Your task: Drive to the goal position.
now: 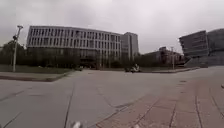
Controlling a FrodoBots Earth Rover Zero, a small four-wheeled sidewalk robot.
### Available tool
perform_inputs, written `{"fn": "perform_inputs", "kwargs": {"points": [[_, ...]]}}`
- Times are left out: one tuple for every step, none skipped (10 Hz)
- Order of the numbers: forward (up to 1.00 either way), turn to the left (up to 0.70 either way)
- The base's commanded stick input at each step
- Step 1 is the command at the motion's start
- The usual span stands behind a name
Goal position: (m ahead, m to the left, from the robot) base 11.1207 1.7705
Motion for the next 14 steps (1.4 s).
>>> {"fn": "perform_inputs", "kwargs": {"points": [[0.70, 0.00], [0.70, 0.00], [0.70, 0.00], [0.70, 0.00], [0.70, 0.00], [0.70, 0.00], [0.70, 0.00], [0.70, 0.00], [0.70, 0.00], [0.70, 0.00], [0.70, 0.00], [0.70, 0.00], [0.70, 0.00], [0.70, 0.00]]}}
